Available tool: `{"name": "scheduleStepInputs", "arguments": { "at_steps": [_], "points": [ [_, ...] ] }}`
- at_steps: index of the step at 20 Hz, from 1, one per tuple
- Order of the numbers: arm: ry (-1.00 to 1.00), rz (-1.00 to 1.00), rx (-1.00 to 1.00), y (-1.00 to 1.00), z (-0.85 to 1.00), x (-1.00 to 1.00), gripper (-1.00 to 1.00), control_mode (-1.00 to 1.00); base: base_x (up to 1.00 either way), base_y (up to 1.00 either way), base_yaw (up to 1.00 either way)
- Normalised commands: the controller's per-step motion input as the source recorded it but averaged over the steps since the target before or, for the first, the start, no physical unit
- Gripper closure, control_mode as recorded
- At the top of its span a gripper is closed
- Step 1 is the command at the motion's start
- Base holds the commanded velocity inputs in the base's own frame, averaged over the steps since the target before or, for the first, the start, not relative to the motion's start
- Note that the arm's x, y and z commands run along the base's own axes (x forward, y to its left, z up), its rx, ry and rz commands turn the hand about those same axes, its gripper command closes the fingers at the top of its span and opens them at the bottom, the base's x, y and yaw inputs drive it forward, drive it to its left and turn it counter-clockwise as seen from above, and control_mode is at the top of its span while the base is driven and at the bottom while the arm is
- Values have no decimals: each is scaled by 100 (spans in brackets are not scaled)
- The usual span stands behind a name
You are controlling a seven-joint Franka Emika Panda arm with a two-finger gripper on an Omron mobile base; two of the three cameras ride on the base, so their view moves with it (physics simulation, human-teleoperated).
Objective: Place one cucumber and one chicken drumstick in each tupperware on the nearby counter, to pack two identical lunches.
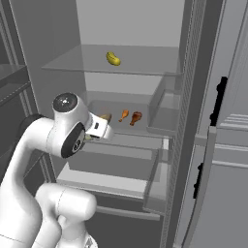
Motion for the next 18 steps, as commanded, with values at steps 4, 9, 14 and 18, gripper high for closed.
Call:
{"name": "scheduleStepInputs", "arguments": {
  "at_steps": [4, 9, 14, 18],
  "points": [
    [0, 10, -4, 0, -14, -99, 100, -100, 0, 0, 0],
    [0, 0, 0, 0, 0, 0, 100, 100, -100, 5, 41],
    [0, 0, 0, 0, 0, 0, 100, 100, -75, 2, 77],
    [0, 0, 0, 0, 0, 0, 100, 100, -54, 1, 83]
  ]
}}
